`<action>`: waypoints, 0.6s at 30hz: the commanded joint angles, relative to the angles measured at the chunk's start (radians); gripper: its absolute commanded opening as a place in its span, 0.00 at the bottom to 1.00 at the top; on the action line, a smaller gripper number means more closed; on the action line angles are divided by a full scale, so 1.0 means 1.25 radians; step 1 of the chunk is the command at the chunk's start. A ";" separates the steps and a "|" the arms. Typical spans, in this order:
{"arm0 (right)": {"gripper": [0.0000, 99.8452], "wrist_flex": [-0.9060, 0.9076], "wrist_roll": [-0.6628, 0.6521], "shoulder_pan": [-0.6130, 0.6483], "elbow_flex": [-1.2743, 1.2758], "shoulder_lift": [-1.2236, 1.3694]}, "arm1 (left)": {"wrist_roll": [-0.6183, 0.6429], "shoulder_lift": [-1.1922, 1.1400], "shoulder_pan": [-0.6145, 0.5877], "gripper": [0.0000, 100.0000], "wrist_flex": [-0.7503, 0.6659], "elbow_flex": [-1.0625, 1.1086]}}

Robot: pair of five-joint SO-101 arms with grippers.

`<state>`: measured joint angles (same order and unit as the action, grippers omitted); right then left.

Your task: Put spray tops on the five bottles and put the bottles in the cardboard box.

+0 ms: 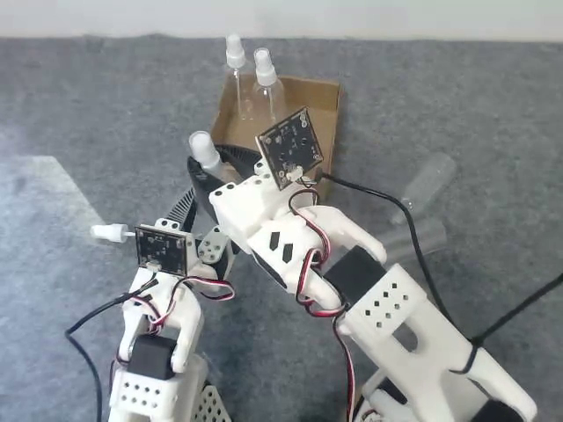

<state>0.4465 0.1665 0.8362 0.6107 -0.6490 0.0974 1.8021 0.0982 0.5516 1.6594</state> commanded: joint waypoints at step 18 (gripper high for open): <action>0.21 0.129 -0.014 0.020 0.001 -0.120 | 0.005 0.017 -0.005 0.12 -0.023 -0.010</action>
<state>0.5585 0.1634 0.8531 0.6245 -0.6859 0.0974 1.8021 0.0967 0.5501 1.6579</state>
